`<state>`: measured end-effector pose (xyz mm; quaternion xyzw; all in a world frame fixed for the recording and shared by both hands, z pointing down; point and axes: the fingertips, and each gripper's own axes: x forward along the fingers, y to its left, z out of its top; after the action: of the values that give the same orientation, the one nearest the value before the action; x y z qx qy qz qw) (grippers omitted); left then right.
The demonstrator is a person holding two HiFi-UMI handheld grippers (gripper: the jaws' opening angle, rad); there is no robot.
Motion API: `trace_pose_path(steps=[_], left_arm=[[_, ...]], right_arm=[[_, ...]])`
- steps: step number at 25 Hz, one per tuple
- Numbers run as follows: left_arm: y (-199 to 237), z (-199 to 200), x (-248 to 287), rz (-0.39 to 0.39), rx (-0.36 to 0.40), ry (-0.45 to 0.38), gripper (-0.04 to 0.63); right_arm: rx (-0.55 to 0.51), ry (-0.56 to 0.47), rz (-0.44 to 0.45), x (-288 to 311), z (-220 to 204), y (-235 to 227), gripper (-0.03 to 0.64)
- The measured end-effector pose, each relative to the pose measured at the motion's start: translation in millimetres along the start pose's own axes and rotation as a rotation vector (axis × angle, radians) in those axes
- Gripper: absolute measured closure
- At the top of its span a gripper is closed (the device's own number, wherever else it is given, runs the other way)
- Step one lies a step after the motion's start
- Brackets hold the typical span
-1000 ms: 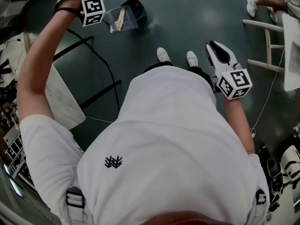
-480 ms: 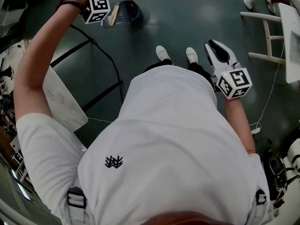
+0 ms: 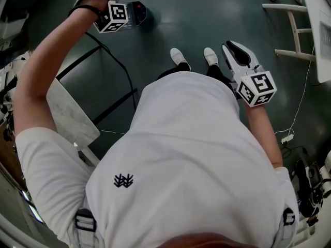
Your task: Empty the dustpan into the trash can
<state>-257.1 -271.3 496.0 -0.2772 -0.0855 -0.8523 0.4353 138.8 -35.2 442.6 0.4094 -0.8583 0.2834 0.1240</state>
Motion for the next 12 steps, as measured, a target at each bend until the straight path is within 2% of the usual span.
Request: trace_pose_path(steps=[7, 12], left_arm=[[-12, 10, -11, -0.027, 0.076, 0.031, 0.538], [-29, 15, -9, -0.063, 0.096, 0.045, 0.538]], right_arm=[[0.019, -0.019, -0.009, -9, 1, -10, 0.551], [0.016, -0.018, 0.005, -5, 0, -5, 0.551]])
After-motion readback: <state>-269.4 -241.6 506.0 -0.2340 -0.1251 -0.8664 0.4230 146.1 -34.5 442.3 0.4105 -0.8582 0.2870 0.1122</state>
